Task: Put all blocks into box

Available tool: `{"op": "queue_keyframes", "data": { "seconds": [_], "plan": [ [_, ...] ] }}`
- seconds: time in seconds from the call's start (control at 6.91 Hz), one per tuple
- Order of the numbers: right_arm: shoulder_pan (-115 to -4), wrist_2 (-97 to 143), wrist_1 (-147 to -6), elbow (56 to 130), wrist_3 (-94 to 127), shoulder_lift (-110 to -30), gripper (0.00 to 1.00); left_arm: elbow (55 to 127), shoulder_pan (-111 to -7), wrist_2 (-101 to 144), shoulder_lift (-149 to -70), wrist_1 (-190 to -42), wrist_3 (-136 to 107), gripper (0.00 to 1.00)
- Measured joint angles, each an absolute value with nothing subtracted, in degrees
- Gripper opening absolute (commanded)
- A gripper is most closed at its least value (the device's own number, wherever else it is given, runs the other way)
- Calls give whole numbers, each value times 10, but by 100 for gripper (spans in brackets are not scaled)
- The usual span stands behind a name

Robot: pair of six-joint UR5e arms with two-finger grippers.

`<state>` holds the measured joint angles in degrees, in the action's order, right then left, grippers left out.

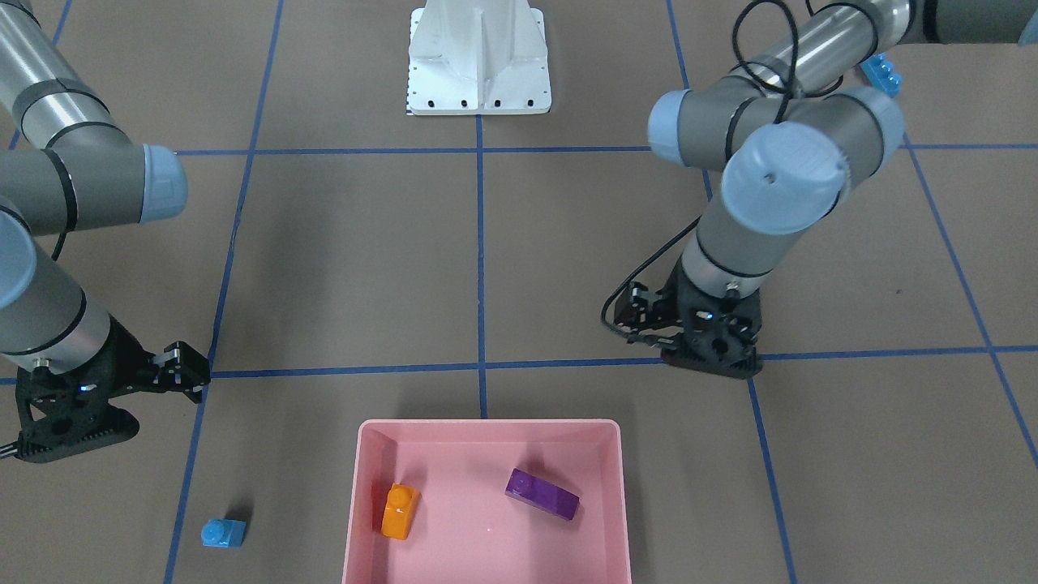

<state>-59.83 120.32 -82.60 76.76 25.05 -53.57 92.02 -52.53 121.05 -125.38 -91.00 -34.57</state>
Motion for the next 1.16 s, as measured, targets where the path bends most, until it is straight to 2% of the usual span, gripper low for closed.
{"op": "queue_keyframes", "data": {
  "seconds": [0.14,0.43,0.72,1.01,1.16],
  "plan": [
    [-600,1203,-810,709,241,-503,99,1002,-532,1211,-1166,-908,-306,100],
    [-600,1202,-730,599,298,-460,97,1078,-536,1211,-1094,-907,-283,100],
    [-592,1181,-639,508,382,-430,96,1088,-535,1210,-1084,-906,-283,100],
    [-567,1133,-583,472,475,-422,95,1088,-533,1210,-1084,-906,-285,100],
    [-556,1110,-563,458,509,-417,88,1088,-533,1210,-1084,-906,-286,100]
  ]
}}
